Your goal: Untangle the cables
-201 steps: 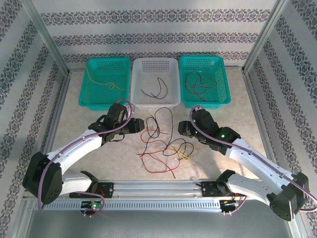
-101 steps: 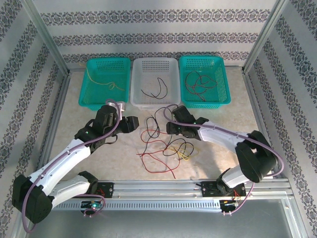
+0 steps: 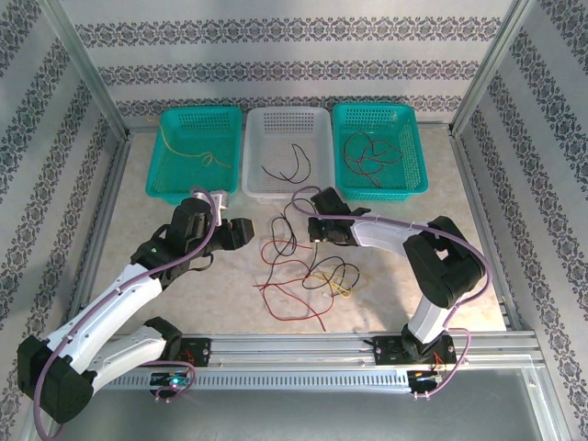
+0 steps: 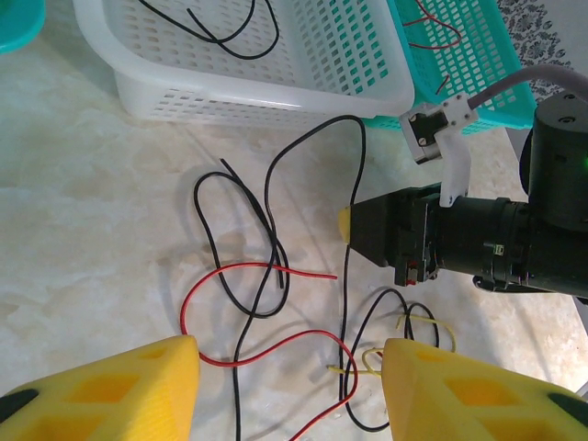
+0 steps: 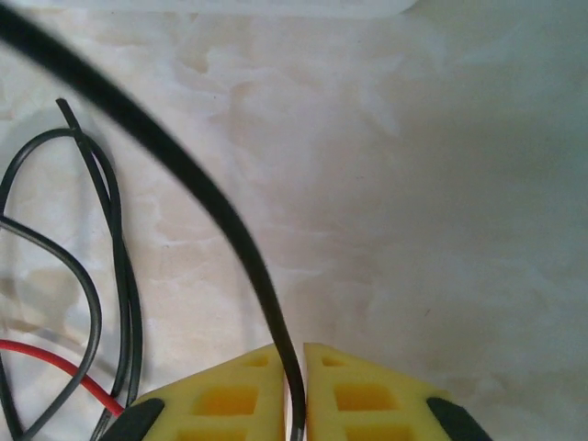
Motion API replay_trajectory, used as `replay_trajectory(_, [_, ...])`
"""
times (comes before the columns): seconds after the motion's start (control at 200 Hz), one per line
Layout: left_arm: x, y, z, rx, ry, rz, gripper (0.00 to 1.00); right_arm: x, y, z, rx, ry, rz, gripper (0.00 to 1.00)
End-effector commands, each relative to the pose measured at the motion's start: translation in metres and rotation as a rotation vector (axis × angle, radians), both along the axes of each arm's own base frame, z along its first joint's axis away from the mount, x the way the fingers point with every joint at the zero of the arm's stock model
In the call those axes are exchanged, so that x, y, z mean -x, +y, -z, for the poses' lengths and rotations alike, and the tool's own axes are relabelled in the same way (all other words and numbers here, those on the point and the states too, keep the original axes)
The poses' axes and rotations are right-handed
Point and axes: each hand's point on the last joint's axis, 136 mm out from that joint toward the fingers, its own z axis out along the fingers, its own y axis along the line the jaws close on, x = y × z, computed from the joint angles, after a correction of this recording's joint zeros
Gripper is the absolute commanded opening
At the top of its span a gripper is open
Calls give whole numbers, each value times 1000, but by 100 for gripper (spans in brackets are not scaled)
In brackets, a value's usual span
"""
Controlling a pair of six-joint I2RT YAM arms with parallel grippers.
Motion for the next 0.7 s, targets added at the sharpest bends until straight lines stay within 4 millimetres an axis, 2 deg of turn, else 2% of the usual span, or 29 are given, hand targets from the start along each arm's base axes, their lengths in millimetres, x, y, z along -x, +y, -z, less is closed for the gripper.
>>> replay_trajectory(0.0, [-1, -1, -17, -4, -38, 10, 55, 1, 5, -23, 4, -56, -34, 7])
replay_trajectory(0.09, [-1, -6, -22, 17, -51, 32, 57, 13, 3, -42, 34, -104, -55, 5])
replay_trajectory(0.175, [-2, -13, -31, 48, -79, 68, 63, 25, 0, -66, 50, -154, -73, 4])
replay_trajectory(0.28, [-3, -22, -45, 79, -126, 111, 68, 40, -4, -105, 34, -228, -87, 0])
replay_trajectory(0.39, [-4, -31, -61, 115, -170, 154, 69, 56, -6, -149, -4, -310, -99, 0])
replay_trajectory(0.535, [-3, -44, -92, 170, -251, 234, 71, 78, -8, -199, -72, -381, -129, 0])
replay_trajectory(0.695, [0, -62, -121, 221, -321, 341, 73, 95, -6, -241, -134, -445, -158, 0])
